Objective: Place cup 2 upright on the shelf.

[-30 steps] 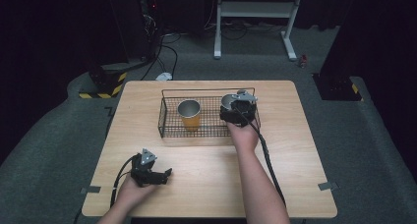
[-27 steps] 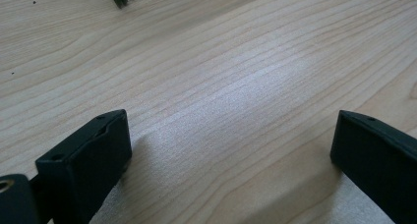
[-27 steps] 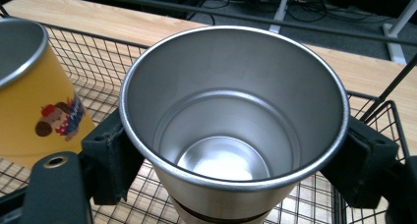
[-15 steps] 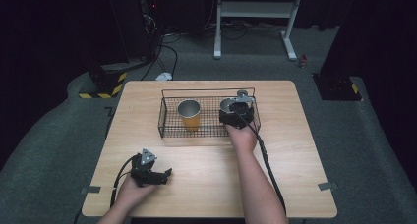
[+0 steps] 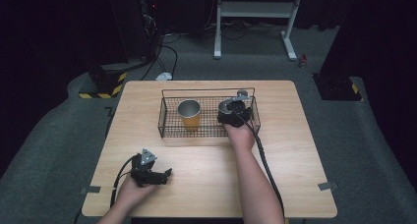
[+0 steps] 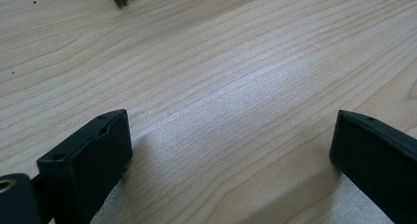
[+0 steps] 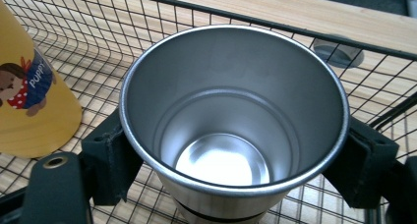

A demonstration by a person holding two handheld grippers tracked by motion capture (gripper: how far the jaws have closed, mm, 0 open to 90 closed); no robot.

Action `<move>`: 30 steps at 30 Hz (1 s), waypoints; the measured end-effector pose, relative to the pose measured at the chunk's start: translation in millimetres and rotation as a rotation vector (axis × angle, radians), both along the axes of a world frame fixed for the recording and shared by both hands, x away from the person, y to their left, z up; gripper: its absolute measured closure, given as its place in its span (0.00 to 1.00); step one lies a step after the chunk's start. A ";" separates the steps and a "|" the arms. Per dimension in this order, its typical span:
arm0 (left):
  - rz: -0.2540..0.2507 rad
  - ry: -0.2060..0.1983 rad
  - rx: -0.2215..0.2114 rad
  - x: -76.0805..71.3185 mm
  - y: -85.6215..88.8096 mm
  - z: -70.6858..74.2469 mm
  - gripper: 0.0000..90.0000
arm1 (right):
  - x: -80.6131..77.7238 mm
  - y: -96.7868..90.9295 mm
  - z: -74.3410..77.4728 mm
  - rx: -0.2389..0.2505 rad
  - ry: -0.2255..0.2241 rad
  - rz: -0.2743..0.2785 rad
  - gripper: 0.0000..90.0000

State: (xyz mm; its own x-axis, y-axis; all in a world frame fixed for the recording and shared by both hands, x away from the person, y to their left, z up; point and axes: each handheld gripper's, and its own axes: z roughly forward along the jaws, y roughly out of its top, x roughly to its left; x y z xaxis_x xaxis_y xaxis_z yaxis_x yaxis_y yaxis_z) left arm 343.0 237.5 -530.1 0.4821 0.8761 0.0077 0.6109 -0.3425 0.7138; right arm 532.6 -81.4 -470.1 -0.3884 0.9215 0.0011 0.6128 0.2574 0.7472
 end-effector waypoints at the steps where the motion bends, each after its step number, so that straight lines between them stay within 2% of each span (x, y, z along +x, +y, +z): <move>1: 0.000 -0.002 0.001 0.1 0.0 -0.1 0.03 | 0.1 0.1 -0.2 0.001 0.004 0.000 0.21; 6: 0.000 -0.002 0.001 -0.2 0.1 0.0 0.03 | 1.4 -0.4 -1.3 0.007 0.044 0.004 0.21; 11: -0.001 -0.002 0.001 -0.2 0.1 -0.1 0.03 | -0.5 2.0 -1.4 -0.024 0.054 0.023 0.20; 13: -0.001 -0.002 0.001 -0.2 0.2 0.0 0.03 | -0.9 1.9 -1.1 -0.036 0.044 0.034 0.19; 16: -0.001 -0.002 0.001 -0.2 0.2 0.0 0.03 | -3.3 3.3 0.9 -0.020 0.048 0.026 0.13; 20: 0.001 -0.003 -0.002 -0.2 0.0 -0.1 0.03 | -7.9 2.8 8.2 -0.019 0.006 0.006 0.11; 23: 0.001 -0.003 -0.002 -0.2 -0.1 -0.2 0.03 | -12.8 -1.1 13.2 0.011 -0.019 0.003 0.11; 30: 0.000 -0.003 -0.001 -0.2 0.0 -0.1 0.03 | -37.2 -12.9 22.0 0.049 -0.078 0.024 0.11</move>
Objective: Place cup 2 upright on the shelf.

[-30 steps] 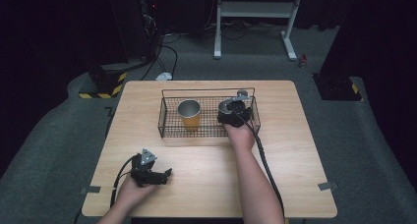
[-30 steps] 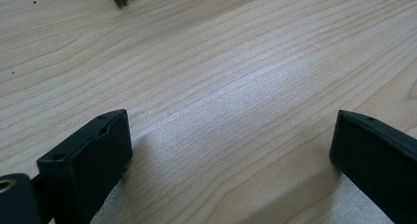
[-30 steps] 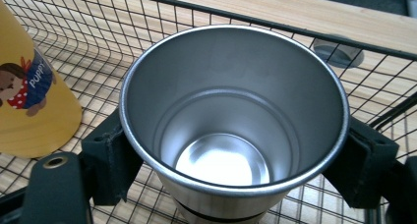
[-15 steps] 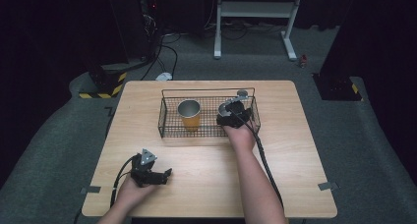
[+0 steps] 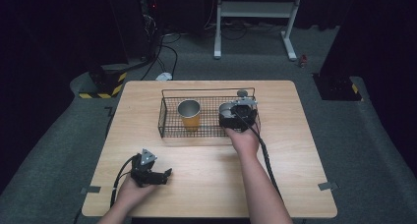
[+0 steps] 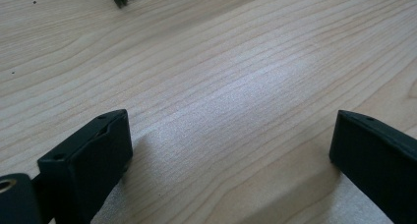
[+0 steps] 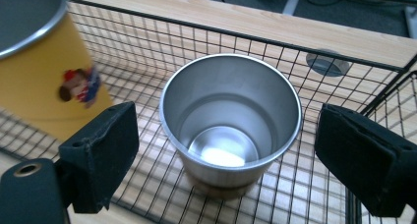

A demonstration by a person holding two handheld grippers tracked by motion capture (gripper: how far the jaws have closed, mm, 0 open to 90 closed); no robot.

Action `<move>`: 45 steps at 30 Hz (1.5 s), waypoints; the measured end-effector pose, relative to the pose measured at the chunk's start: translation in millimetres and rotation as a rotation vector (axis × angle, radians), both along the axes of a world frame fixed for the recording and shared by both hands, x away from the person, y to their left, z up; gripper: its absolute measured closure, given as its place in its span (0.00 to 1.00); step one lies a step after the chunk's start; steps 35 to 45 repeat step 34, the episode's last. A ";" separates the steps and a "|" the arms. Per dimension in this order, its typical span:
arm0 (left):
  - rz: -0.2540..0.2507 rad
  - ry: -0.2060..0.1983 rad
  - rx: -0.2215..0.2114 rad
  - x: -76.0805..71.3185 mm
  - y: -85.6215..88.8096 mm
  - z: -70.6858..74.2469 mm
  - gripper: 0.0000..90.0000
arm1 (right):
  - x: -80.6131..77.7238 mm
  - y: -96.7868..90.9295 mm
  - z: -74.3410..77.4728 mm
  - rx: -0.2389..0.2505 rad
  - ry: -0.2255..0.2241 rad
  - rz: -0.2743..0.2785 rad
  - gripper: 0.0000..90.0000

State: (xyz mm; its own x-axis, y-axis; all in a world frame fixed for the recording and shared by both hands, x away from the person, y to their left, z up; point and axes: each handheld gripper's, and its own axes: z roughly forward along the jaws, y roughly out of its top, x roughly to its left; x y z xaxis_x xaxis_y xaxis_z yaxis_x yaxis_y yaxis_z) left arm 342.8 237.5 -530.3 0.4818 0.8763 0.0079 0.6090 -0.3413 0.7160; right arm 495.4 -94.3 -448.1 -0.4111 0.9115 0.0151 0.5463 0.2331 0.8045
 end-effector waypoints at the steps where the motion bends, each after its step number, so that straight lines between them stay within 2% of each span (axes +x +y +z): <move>1: 0.000 0.000 0.000 0.0 0.0 0.0 0.03 | -4.7 -2.0 0.5 0.005 -0.007 0.003 0.11; 7: 0.000 0.000 0.000 0.0 0.0 0.0 0.03 | -35.6 -16.6 0.3 0.008 -0.042 0.030 0.11; 12: 0.000 0.000 -0.001 0.0 -0.1 0.0 0.03 | -63.6 -28.7 -9.1 -0.007 -0.055 0.054 0.11; 16: 0.000 0.000 0.000 0.0 0.0 0.0 0.03 | -86.9 -38.5 -25.0 -0.019 -0.022 0.055 0.11; 18: 0.000 0.000 0.000 0.0 0.0 0.0 0.03 | -99.9 -43.1 -35.2 -0.018 0.009 0.045 0.11; 25: 0.000 0.000 0.000 0.0 0.0 0.0 0.03 | -138.1 -55.8 -68.3 -0.070 0.091 0.050 0.11; 28: 0.001 0.000 -0.002 -0.1 -0.1 -0.1 0.03 | -146.9 -58.8 -75.9 -0.070 0.104 0.050 0.11; 29: -0.001 -0.001 0.003 0.1 0.2 0.1 0.03 | -148.0 -58.7 -77.0 -0.082 0.130 0.047 0.11; 31: -0.001 -0.001 0.001 0.0 0.1 0.0 0.03 | -149.2 -58.8 -76.6 -0.088 0.111 0.051 0.11; 33: 0.001 0.000 0.000 -0.1 0.0 0.0 0.03 | -146.9 -57.9 -77.5 -0.092 0.135 0.051 0.11; 45: 0.000 0.000 0.000 -0.1 0.0 0.0 0.03 | -146.9 -58.0 -77.3 -0.091 0.135 0.050 0.11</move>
